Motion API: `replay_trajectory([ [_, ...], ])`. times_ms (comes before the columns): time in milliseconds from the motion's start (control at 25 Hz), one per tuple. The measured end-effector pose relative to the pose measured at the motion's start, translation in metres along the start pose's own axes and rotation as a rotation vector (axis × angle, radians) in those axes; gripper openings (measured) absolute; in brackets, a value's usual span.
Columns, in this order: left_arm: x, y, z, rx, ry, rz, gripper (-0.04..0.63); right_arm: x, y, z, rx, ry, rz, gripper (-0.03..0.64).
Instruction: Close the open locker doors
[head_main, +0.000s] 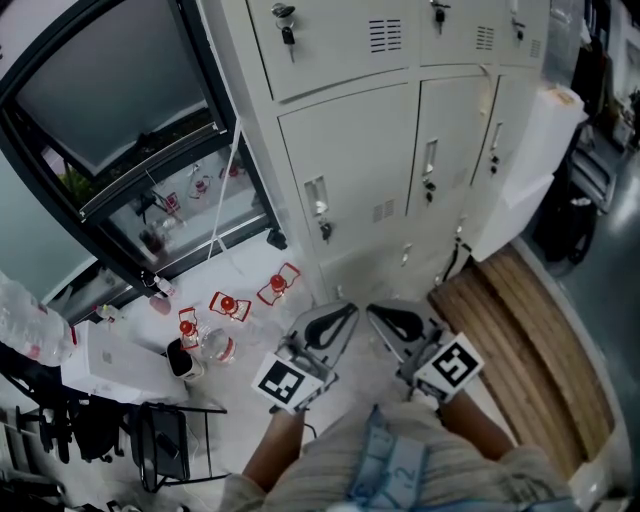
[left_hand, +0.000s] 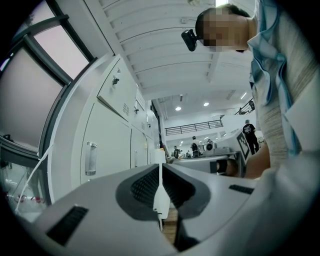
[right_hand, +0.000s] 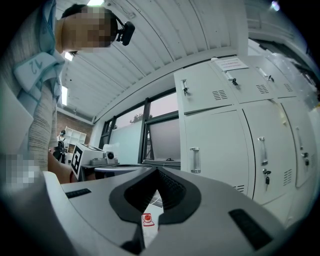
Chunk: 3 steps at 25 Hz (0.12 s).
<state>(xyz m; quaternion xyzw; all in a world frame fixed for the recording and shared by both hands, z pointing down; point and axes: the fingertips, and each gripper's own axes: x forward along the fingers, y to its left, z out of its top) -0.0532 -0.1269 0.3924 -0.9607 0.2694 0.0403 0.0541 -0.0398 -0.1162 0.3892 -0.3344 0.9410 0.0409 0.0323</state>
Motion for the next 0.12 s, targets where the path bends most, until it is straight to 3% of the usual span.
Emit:
replay_trajectory([
  [120, 0.0017, -0.0010, -0.0002, 0.003, -0.002, -0.004, 0.003, -0.0010, -0.0018, -0.0007, -0.001, 0.004, 0.000, 0.002],
])
